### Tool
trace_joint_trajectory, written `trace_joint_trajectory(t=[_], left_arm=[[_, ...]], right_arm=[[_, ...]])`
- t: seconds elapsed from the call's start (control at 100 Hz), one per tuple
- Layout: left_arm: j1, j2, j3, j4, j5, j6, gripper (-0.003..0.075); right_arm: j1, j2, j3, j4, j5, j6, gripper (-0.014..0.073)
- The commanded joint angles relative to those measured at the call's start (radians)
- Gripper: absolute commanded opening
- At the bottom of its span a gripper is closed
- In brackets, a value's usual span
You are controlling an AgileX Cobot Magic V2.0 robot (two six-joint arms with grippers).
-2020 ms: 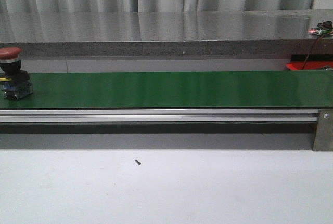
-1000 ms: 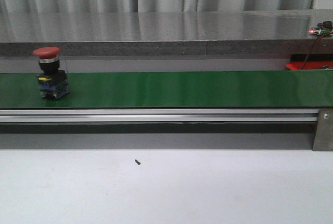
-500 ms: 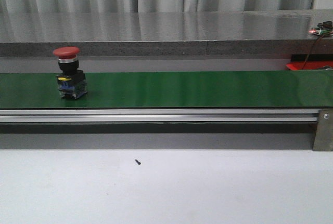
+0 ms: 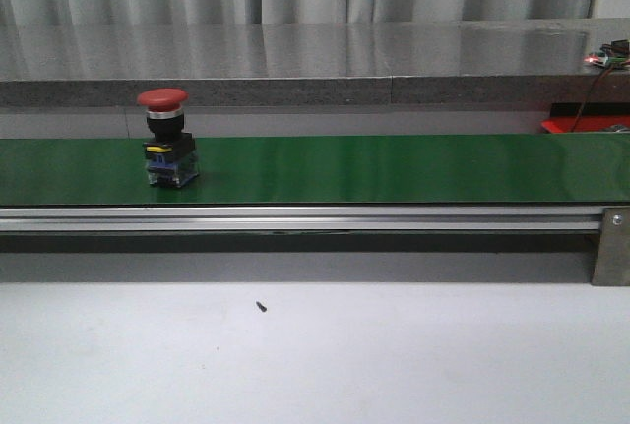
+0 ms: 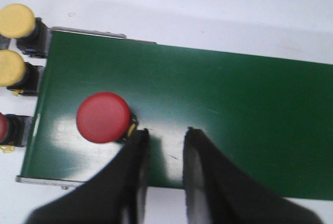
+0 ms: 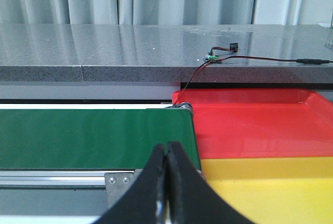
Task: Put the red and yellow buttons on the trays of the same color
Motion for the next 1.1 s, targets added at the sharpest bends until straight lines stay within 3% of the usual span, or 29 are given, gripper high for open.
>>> trace_joint_trajectory(t=[0.0,0.27,0.64,0.86,1.09], left_arm=[[-0.04,-0.114,0.038,-0.018,-0.068,0.002,-0.002],[-0.126,-0.376,0.226,-0.022,-0.042,0.002,-0.002],[-0.128,-0.752,0.459,-0.021,-0.006,0.002,-0.002],[-0.128,-0.836,0.537,-0.021,0.01,0.002,-0.002],[-0.128,-0.838,0.537,-0.025,0.018,0.002,-0.002]], right_arm=[[-0.004,-0.015,-0.018,-0.008,-0.074,-0.001,-0.0057],[-0.004,-0.015,-0.018,-0.008,-0.078,-0.001,-0.0057],[-0.004,-0.015,-0.038,-0.009,-0.114,-0.001,-0.0057],[-0.003,0.028,-0.121,-0.009,-0.015,-0.001,-0.0057],[-0.002,0.203,-0.291,-0.009,0.137,-0.001,-0.0057]])
